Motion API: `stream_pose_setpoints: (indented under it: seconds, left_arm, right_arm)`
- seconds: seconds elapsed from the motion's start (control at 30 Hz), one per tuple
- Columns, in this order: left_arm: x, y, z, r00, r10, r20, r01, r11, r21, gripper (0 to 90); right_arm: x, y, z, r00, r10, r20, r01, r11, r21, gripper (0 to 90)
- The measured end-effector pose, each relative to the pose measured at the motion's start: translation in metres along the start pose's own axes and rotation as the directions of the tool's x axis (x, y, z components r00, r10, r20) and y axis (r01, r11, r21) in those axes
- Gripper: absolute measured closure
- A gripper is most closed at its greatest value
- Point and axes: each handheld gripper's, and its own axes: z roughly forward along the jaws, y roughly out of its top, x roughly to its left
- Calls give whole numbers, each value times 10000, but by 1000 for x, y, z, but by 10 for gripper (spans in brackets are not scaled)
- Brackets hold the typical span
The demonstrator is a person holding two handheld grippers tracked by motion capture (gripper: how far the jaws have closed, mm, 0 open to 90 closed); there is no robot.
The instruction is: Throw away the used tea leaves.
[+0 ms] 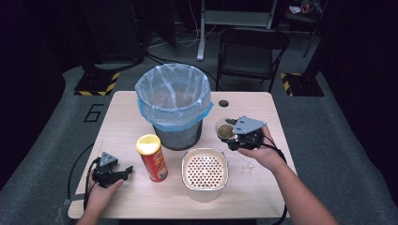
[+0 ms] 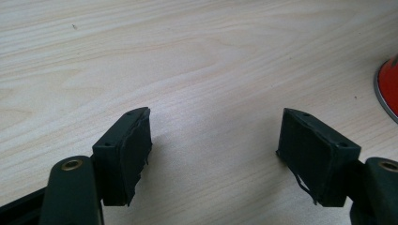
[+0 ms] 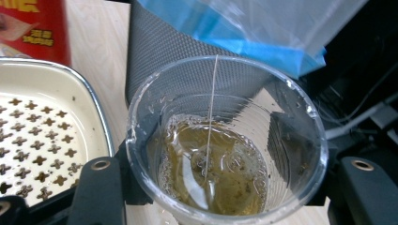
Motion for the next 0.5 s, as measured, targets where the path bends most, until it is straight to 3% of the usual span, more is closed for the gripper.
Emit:
stream_pose_setpoints:
  seconds: [0.17,0.33,0.5]
  left_arm:
    - [0,0,0,10000,73,-34,-73,10000,16,257]
    - [0,0,0,10000,10,-6,-10,10000,2,258]
    - [0,0,0,10000,61,-33,-61,10000,16,257]
  right_arm:
    - [6,1,5,9971,-747,138,750,9968,-283,368]
    - [13,1,12,9857,-1620,469,1648,9842,-645,369]
    - [18,0,20,9750,-2141,600,2183,9731,-739,369]
